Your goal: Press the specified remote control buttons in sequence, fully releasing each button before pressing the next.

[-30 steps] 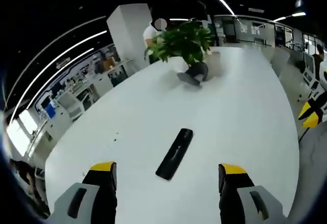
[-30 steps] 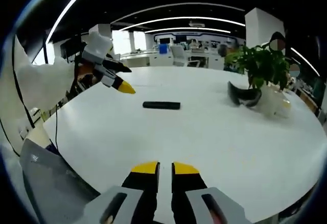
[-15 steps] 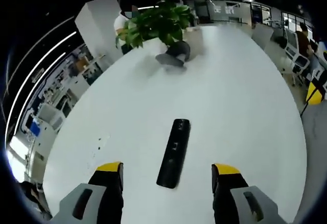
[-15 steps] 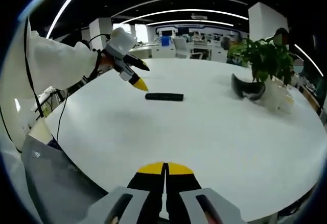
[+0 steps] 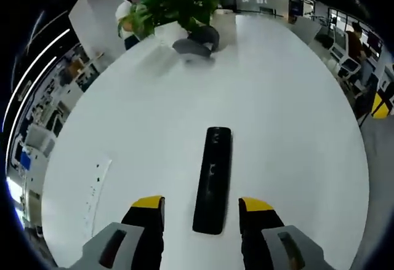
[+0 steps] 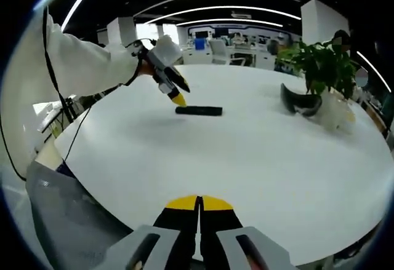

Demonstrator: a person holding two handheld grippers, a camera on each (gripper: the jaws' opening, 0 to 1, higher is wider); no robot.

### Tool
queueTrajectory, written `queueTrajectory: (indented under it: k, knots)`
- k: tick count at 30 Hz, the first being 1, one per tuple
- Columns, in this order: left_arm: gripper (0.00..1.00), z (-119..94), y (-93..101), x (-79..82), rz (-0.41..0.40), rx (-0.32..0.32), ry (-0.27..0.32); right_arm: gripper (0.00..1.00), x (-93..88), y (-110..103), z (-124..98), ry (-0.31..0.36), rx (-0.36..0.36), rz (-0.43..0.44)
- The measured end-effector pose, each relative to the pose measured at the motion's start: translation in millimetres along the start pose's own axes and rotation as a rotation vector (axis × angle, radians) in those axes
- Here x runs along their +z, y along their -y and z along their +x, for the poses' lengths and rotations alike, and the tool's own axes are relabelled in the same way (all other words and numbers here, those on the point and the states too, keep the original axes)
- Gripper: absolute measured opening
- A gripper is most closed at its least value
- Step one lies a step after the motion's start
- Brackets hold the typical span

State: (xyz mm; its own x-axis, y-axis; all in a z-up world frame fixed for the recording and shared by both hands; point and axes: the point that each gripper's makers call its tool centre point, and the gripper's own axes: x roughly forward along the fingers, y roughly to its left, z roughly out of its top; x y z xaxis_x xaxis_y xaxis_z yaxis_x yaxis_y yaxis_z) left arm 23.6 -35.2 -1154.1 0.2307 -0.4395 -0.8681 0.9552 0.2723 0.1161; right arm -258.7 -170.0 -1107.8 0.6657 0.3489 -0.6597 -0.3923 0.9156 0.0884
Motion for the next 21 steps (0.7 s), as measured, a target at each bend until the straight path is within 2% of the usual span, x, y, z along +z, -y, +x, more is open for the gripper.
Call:
queueTrajectory:
  k: [3, 5, 8, 9, 13, 16, 17, 19, 20, 21]
  knots:
    - [0.48, 6, 3.7, -5.2, -0.001, -0.062, -0.038, 0.00, -0.6, 1, 0, -0.005, -0.001, 0.003]
    - [0.48, 10, 10.5, -9.5, -0.014, -0.126, -0.066, 0.00, -0.7, 1, 1, -0.006, -0.003, 0.001]
    - [0.48, 15, 15.2, -13.4, -0.019, -0.170, -0.083, 0.00, -1.7, 1, 1, -0.011, -0.003, 0.000]
    - [0.48, 18, 13.3, -15.3, -0.020, -0.156, -0.089, 0.00, -2.2, 1, 1, -0.014, -0.004, 0.000]
    - [0.40, 22, 17.3, -23.1, -0.017, -0.170, -0.120, 0.00, -3.3, 3, 1, -0.019, -0.014, 0.005]
    - [0.36, 26, 19.4, -34.3, 0.014, -0.173, -0.172, 0.00, -3.3, 3, 1, -0.018, -0.013, 0.009]
    - [0.33, 25, 15.4, -29.3, 0.032, -0.155, -0.147, 0.00, -3.4, 2, 1, -0.019, -0.012, 0.007]
    - [0.30, 25, 11.6, -29.3, 0.003, -0.145, -0.149, 0.00, -3.7, 2, 1, -0.022, -0.010, -0.001]
    - [0.26, 25, 8.6, -29.7, 0.002, -0.126, -0.148, 0.00, -3.9, 1, 1, -0.023, -0.009, -0.002]
    - [0.26, 25, 10.7, -30.4, 0.024, -0.137, -0.140, 0.00, -3.7, 1, 1, -0.022, -0.007, -0.004]
